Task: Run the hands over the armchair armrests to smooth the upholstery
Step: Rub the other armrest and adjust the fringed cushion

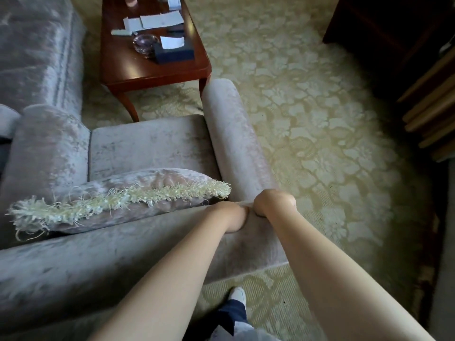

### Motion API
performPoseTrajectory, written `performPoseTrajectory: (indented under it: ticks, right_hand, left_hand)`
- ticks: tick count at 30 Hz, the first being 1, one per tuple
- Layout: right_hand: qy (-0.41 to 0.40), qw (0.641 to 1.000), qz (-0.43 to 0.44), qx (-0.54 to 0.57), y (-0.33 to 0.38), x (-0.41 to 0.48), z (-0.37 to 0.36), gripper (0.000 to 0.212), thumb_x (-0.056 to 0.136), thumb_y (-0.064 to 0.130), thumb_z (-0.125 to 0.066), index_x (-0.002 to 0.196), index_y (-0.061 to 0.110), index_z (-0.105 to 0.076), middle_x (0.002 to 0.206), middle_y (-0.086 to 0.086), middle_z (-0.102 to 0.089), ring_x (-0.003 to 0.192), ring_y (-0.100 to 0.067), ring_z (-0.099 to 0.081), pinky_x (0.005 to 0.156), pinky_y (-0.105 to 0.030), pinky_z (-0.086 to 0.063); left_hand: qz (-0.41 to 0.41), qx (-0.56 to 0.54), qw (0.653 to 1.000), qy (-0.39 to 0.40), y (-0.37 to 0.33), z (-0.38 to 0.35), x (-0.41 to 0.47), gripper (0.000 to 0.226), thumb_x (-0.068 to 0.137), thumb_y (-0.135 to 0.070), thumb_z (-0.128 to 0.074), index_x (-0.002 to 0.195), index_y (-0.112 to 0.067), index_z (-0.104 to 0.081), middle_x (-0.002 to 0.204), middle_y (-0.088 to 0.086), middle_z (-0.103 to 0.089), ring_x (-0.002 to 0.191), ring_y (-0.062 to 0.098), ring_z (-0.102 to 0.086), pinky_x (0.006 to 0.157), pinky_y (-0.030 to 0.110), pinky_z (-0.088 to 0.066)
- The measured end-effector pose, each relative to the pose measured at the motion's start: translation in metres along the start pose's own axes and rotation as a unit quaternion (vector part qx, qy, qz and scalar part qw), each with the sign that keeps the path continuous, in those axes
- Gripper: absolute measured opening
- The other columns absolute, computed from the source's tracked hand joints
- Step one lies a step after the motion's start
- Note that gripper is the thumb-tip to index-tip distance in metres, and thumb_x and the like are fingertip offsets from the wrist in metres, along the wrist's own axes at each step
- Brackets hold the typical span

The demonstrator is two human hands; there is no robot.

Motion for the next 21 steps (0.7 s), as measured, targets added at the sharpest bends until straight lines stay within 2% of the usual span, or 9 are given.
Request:
performPoseTrajectory:
  ticks: [3,6,9,12,14,16,17,19,21]
  right_hand:
    - [0.011,1.000,-0.010,-0.024,0.004,-0.001,0.011,0.036,0.086,0.016,-0.043,0.118,0.010,-0.058,0.124,-0.010,-0.057,0.107,-0.036,-0.057,0.091,-0.050,-0.047]
    - [-0.019,0.996,0.000,-0.085,0.033,-0.007,0.029,0.036,0.088,0.018,-0.045,0.122,0.011,-0.055,0.129,-0.010,-0.054,0.114,-0.036,-0.053,0.094,-0.052,-0.044]
    - [-0.087,0.985,0.128,-0.077,0.102,-0.019,0.043,0.034,0.087,0.018,-0.046,0.119,0.012,-0.056,0.125,-0.008,-0.055,0.112,-0.030,-0.054,0.090,-0.039,-0.045]
    - [-0.072,0.951,0.275,-0.121,0.196,-0.057,0.034,0.025,0.088,0.023,-0.048,0.103,0.009,-0.063,0.115,-0.010,-0.061,0.096,-0.025,-0.057,0.081,-0.031,-0.045]
    - [-0.078,0.930,0.320,-0.162,0.255,-0.085,0.024,0.021,0.085,0.023,-0.048,0.092,0.008,-0.062,0.110,-0.008,-0.062,0.095,-0.024,-0.057,0.087,-0.034,-0.046]
    - [-0.102,0.913,0.359,-0.167,0.310,-0.116,0.016,0.017,0.088,0.026,-0.047,0.082,0.011,-0.055,0.086,-0.002,-0.058,0.080,-0.020,-0.056,0.079,-0.033,-0.047]
    - [-0.110,0.904,0.381,-0.158,0.336,-0.135,0.011,0.021,0.091,0.028,-0.045,0.087,0.011,-0.056,0.076,0.000,-0.051,0.071,-0.017,-0.052,0.072,-0.030,-0.043]
    - [-0.104,0.889,0.418,-0.154,0.386,-0.166,-0.005,0.027,0.095,0.024,-0.041,0.100,0.005,-0.059,0.069,0.000,-0.045,0.066,-0.015,-0.047,0.067,-0.028,-0.039]
    - [-0.089,0.881,0.444,-0.134,0.434,-0.195,-0.019,0.031,0.094,0.015,-0.037,0.114,0.000,-0.057,0.085,-0.007,-0.057,0.077,-0.019,-0.054,0.072,-0.028,-0.045]
  left_hand:
    - [0.025,-0.027,0.999,-0.033,0.010,0.012,-0.006,0.044,0.097,-0.010,-0.023,0.137,-0.016,-0.039,0.132,0.017,-0.052,0.114,0.036,-0.054,0.087,0.041,-0.042]
    - [0.059,-0.058,0.996,-0.040,0.033,0.007,-0.023,0.048,0.099,-0.023,-0.018,0.145,-0.028,-0.027,0.138,0.014,-0.047,0.120,0.035,-0.048,0.099,0.047,-0.035]
    - [0.148,-0.143,0.974,-0.099,0.086,0.001,-0.050,0.052,0.096,-0.046,-0.027,0.128,-0.014,-0.052,0.127,0.015,-0.056,0.114,0.034,-0.052,0.097,0.043,-0.040]
    - [0.171,-0.163,0.961,-0.143,0.139,-0.006,-0.093,0.057,0.094,-0.051,-0.028,0.136,-0.016,-0.044,0.140,0.014,-0.046,0.124,0.030,-0.045,0.099,0.037,-0.033]
    - [0.185,-0.134,0.960,-0.163,0.179,-0.013,-0.130,0.051,0.097,-0.047,-0.024,0.134,-0.020,-0.048,0.136,0.013,-0.050,0.118,0.029,-0.050,0.087,0.033,-0.036]
    - [0.239,-0.133,0.943,-0.190,0.227,-0.025,-0.171,0.052,0.097,-0.051,-0.022,0.126,-0.024,-0.055,0.128,0.011,-0.056,0.113,0.027,-0.053,0.084,0.034,-0.038]
    - [0.270,-0.138,0.931,-0.204,0.252,-0.032,-0.193,0.055,0.095,-0.054,-0.021,0.123,-0.024,-0.058,0.126,0.009,-0.058,0.112,0.027,-0.054,0.086,0.036,-0.039]
    - [0.319,-0.129,0.911,-0.226,0.295,-0.045,-0.238,0.061,0.093,-0.059,-0.020,0.127,-0.023,-0.055,0.132,0.008,-0.054,0.120,0.028,-0.048,0.097,0.041,-0.034]
    - [0.370,-0.111,0.893,-0.231,0.338,-0.063,-0.284,0.069,0.091,-0.062,-0.018,0.139,-0.020,-0.042,0.146,0.010,-0.039,0.135,0.030,-0.031,0.109,0.048,-0.019]
Point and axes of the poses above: each hand's wrist, its own x-axis towards the middle knuckle, its own z-axis out of the back of the hand, y = z × x, the point moved 7 cm from there along x, towards the middle knuckle
